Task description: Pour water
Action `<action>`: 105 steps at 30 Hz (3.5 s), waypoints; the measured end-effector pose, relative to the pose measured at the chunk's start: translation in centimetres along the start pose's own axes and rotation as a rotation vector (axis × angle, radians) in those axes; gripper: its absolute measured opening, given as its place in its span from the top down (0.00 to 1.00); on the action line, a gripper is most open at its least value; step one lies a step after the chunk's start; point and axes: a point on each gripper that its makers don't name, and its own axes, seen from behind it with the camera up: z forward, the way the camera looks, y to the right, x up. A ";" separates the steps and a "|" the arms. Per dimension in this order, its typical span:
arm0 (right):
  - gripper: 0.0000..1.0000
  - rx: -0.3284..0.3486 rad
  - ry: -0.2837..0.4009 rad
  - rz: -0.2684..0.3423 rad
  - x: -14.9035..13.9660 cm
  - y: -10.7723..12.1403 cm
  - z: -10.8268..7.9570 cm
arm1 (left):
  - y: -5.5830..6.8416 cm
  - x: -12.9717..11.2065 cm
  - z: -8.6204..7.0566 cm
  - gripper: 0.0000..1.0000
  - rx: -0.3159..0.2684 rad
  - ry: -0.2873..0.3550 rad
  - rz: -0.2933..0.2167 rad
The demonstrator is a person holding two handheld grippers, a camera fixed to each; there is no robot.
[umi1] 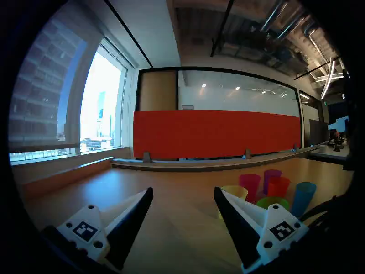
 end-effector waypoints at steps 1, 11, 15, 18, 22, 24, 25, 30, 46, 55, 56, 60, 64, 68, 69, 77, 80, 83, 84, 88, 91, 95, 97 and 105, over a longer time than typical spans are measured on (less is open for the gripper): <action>0.00 0.000 0.000 -0.001 0.0 0.0 0.0 | 0.0 -0.1 0.0 0.01 0.000 -0.003 0.000; 0.00 0.008 0.000 0.005 -0.2 -0.1 -0.1 | 0.0 -0.4 0.1 0.01 0.000 -0.018 0.000; 0.00 0.010 0.001 0.009 -0.2 -0.1 -0.2 | -0.1 -0.4 0.2 0.01 0.000 -0.020 0.001; 0.00 0.010 0.001 0.009 -0.3 0.0 -0.3 | 0.0 -0.4 0.2 0.01 -0.003 -0.020 0.001; 0.00 0.010 0.000 0.009 -0.2 0.1 -0.4 | 0.0 -0.4 0.2 0.01 -0.004 -0.021 0.001; 0.00 0.011 0.000 0.010 -0.2 0.1 -0.5 | 0.0 -0.4 0.2 0.01 -0.004 -0.021 0.001; 0.00 0.011 0.001 0.010 -0.2 0.1 -0.5 | 0.0 -0.4 0.2 0.01 -0.004 -0.021 0.001; 0.00 0.011 0.008 0.004 -0.1 0.0 -0.7 | -0.1 -0.4 0.2 0.01 -0.004 -0.022 0.002; 0.00 0.027 0.083 -0.007 0.6 0.6 -1.1 | -0.1 -0.3 0.2 0.01 -0.004 -0.023 0.003; 0.00 0.079 0.104 -0.007 -0.8 -0.7 -0.9 | -0.1 -0.2 0.2 0.01 -0.004 -0.023 0.003; 0.00 0.084 0.109 -0.005 -0.9 -0.8 -0.9 | -0.1 -0.2 0.2 0.01 -0.004 -0.023 0.004; 0.00 0.104 0.134 0.001 -1.2 -1.5 -0.9 | -0.1 -0.2 0.2 0.01 -0.004 -0.023 0.003; 0.00 0.119 0.149 0.001 -1.9 -2.1 -1.0 | -0.1 -0.2 0.2 0.01 -0.004 -0.023 0.004; 0.00 0.115 0.156 0.005 -2.4 -2.1 -0.9 | -0.1 -0.2 0.2 0.01 -0.004 -0.023 0.003; 0.00 0.111 0.157 0.009 -2.6 -2.0 -0.9 | -0.1 -0.2 0.2 0.01 -0.004 -0.023 0.003; 0.00 0.100 0.160 0.034 -3.9 -1.1 -0.7 | 0.0 -0.3 0.2 0.01 -0.004 -0.023 0.003; 0.00 0.097 0.166 0.032 -4.3 -0.9 -0.7 | 0.0 -0.3 0.2 0.01 -0.004 -0.023 0.003; 0.00 0.098 0.168 0.024 -4.8 -1.0 -0.8 | -0.1 -0.2 0.2 0.01 -0.004 -0.023 0.003; 0.00 0.102 0.169 0.023 -4.9 -1.1 -0.8 | -0.1 -0.3 0.2 0.01 -0.004 -0.023 0.003; 0.00 0.111 0.173 0.027 -5.6 -1.1 -0.7 | -0.1 -0.3 0.2 0.01 -0.004 -0.023 0.003; 0.00 0.106 0.169 0.035 -6.3 -0.8 -0.4 | 0.0 -0.2 0.2 0.01 -0.004 -0.023 0.003; 0.00 0.098 0.161 0.044 -7.0 -0.3 -0.1 | 0.0 -0.2 0.2 0.01 -0.003 -0.023 0.003; 0.00 0.097 0.156 0.050 -7.2 -0.2 0.1 | 0.0 -0.2 0.2 0.01 -0.004 -0.023 0.003; 0.00 0.099 0.151 0.060 -7.8 0.1 0.3 | -0.1 -0.2 0.2 0.01 -0.004 -0.023 0.004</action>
